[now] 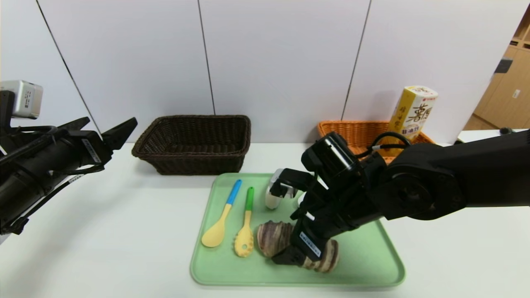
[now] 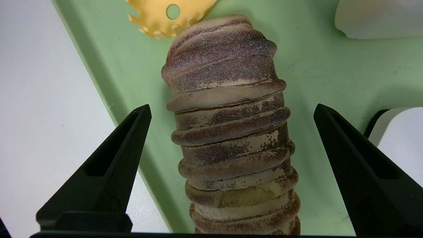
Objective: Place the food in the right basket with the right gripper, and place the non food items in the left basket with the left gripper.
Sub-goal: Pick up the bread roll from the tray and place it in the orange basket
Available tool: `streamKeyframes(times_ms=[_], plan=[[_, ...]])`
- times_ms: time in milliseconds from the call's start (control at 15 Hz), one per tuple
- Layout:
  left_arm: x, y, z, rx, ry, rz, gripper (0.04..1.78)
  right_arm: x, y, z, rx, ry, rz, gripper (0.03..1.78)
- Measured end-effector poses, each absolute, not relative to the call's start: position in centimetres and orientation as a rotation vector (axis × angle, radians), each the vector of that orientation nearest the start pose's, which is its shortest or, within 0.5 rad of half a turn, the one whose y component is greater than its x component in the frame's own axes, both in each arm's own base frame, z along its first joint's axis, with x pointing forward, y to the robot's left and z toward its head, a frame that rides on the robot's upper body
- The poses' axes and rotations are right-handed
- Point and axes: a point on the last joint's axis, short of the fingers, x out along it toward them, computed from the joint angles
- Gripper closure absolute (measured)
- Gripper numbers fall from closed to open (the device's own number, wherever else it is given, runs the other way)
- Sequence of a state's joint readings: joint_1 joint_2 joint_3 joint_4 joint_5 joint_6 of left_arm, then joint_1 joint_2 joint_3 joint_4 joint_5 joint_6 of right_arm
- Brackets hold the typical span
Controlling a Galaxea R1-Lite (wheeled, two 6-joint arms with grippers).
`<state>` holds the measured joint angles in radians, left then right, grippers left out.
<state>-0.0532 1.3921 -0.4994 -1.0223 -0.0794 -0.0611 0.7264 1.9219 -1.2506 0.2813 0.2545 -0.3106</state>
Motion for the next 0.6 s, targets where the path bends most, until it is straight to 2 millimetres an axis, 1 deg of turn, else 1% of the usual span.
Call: streamKeyframes(times_ms=[400, 600], plan=[[21.6, -1.3, 22.0, -0.06, -0.126, -0.136, 0.13, 25.5, 23.2, 13.7, -0.503, 0.862, 1.048, 0.11], [21.6, -1.3, 22.0, -0.062, -0.126, -0.137, 0.13, 25.5, 23.1, 13.6, -0.506, 0.869, 1.039, 0.58]])
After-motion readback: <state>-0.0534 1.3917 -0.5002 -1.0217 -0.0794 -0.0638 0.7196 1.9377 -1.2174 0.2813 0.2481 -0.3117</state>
